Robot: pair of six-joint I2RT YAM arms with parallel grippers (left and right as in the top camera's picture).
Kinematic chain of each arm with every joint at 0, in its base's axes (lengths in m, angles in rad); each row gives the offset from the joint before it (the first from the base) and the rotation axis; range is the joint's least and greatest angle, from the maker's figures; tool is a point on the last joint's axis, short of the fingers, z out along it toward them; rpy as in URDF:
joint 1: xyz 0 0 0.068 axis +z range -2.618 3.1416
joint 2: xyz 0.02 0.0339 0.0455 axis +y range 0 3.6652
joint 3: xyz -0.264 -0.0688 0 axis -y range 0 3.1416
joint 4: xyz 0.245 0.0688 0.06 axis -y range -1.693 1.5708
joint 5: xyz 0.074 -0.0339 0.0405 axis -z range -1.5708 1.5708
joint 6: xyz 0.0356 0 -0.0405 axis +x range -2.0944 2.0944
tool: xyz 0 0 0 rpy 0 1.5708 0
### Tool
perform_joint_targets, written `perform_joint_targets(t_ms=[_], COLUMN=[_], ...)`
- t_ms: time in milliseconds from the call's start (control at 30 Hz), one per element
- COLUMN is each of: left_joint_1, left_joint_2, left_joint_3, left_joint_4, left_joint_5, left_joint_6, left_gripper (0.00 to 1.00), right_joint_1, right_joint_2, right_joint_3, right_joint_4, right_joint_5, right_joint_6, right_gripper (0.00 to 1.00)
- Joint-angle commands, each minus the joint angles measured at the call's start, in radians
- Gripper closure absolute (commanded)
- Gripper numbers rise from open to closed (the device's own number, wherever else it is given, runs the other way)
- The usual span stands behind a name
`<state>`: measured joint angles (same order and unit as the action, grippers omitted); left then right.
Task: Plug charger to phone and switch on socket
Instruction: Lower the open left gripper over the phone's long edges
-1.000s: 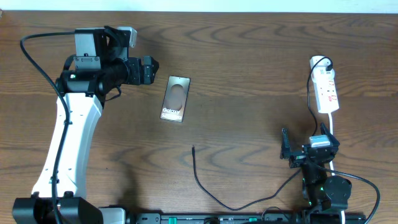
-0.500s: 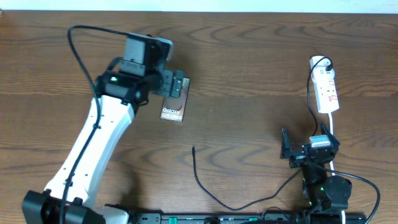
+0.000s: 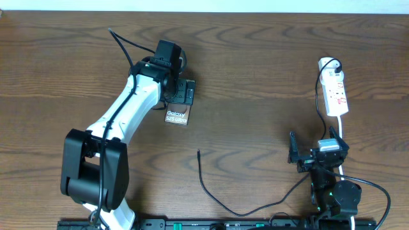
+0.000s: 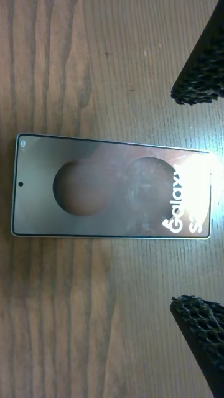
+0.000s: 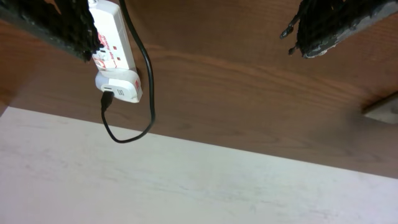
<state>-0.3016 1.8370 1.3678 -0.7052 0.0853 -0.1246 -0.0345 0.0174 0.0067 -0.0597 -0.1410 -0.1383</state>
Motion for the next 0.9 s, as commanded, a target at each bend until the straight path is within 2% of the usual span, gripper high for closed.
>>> perform_joint_targets(t_ms=[0, 133, 267, 867], left_joint_1=[0.002, 0.002, 0.003, 0.003], left_joint_2=[0.044, 0.12, 0.124, 0.183], left_joint_3=[0.016, 0.016, 0.016, 0.018], left_joint_4=[0.014, 0.021, 0.04, 0.099], left_joint_5=[0.046, 0.045, 0.025, 0.023], left_joint_6=[-0.027, 0.003, 0.079, 0.079], left_gripper=[0.02, 0.02, 0.02, 0.02], right_joint_1=[0.005, 0.005, 0.005, 0.005], right_joint_2=[-0.006, -0.006, -0.006, -0.006], right_joint_3=[-0.001, -0.001, -0.001, -0.001], right_joint_4=[-0.004, -0.004, -0.004, -0.004], right_joint_5=[0.0, 0.0, 0.0, 0.0], right_joint_6=[0.011, 0.01, 0.011, 0.011], right_gripper=[0.01, 0.01, 0.01, 0.01])
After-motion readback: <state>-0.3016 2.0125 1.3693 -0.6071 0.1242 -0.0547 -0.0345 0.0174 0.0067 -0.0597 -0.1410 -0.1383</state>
